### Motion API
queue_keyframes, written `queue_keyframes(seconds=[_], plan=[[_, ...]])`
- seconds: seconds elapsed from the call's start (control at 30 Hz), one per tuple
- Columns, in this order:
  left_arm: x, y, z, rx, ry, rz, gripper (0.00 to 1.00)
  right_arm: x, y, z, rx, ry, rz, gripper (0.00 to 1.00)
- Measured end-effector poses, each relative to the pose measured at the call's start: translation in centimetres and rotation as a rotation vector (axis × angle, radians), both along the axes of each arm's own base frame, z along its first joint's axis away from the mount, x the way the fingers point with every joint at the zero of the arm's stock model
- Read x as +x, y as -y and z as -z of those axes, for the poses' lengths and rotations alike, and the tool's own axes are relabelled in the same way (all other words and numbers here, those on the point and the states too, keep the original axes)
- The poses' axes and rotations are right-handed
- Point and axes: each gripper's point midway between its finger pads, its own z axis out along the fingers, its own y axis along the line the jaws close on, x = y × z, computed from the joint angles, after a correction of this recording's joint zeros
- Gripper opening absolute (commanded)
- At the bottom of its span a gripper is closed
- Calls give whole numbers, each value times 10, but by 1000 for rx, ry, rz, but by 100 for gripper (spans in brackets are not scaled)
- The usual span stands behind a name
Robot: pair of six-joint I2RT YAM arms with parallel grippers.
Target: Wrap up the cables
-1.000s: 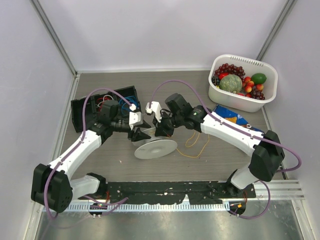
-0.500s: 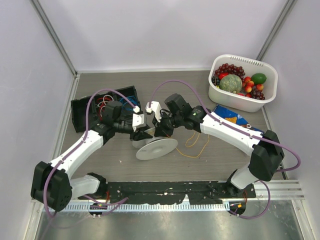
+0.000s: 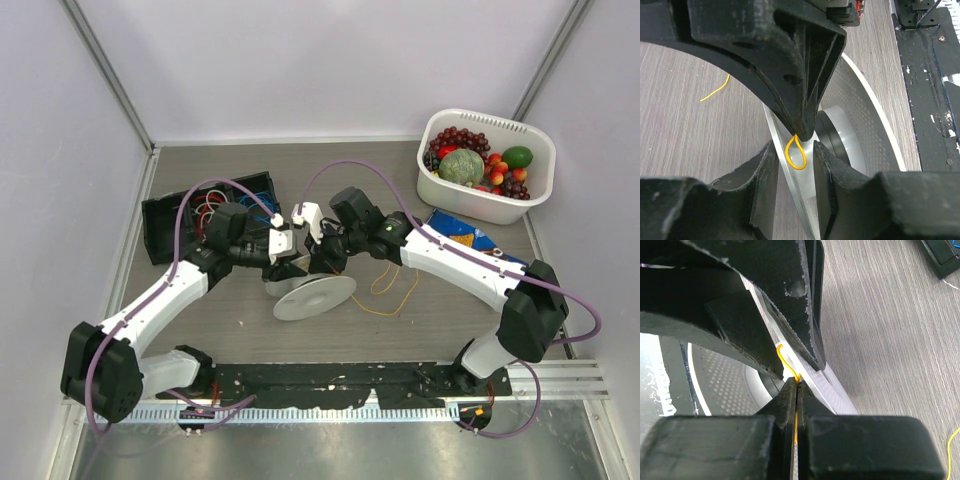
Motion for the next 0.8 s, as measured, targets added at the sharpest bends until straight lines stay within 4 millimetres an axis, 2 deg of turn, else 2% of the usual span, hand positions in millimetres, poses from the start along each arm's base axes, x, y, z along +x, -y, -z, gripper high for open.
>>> queue_keyframes(seconds=[0.23, 0.3, 0.4, 0.67, 0.77, 0.8], plan=[[2, 2, 1, 11, 10, -11, 24, 0, 0, 1, -1, -6, 8, 1], [5, 1, 1, 16, 22, -26, 17, 0, 0, 1, -1, -10, 10, 1], [9, 1, 1, 22, 27, -43, 0, -1, 0, 1, 1, -17, 11, 1], [10, -1, 1, 11, -11, -99, 0, -1, -3, 1, 15, -47, 49, 1], [9, -3, 1, 5, -3, -121, 0, -1, -5, 2, 22, -46, 56, 9], [9, -4, 1, 4, 1, -126, 0, -1, -5, 1, 24, -47, 58, 15]])
